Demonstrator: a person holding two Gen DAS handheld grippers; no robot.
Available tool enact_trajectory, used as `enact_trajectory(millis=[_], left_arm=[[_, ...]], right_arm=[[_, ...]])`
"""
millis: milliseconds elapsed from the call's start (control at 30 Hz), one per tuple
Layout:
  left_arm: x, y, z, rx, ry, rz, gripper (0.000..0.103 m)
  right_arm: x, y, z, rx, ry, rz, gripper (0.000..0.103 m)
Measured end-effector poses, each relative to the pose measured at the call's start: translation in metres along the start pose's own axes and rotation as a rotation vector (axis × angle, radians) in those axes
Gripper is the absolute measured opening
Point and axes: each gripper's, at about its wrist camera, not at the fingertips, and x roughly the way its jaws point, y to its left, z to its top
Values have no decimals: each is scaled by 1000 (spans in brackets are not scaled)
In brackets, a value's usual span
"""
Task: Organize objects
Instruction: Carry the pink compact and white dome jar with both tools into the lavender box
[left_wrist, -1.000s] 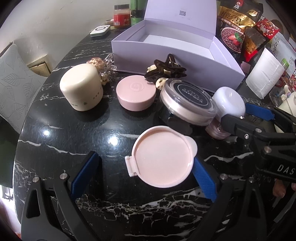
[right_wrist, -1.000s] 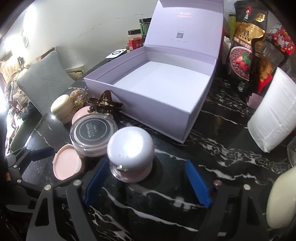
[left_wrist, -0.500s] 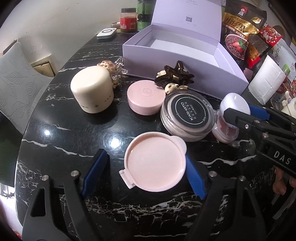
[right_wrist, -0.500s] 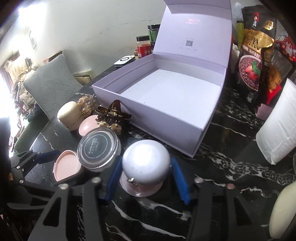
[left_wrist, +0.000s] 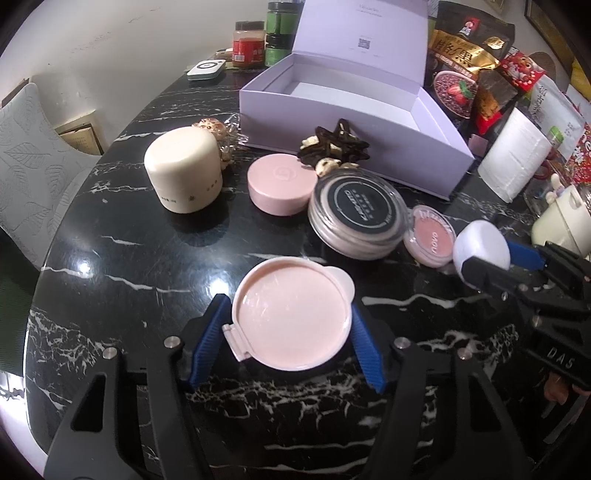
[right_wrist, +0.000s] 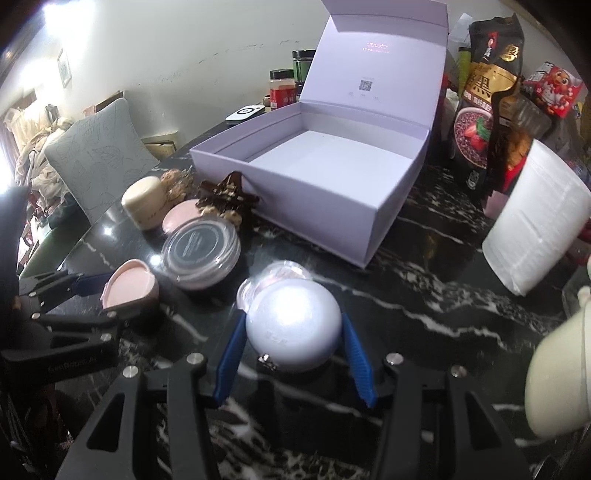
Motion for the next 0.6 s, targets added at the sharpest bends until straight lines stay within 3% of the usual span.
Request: enact_trajectory(millis=[600], left_arm=[[-9,-7,-8,29,-31,-8,63]], right_arm=[[-4,17,-22,-25,-6,3,53]])
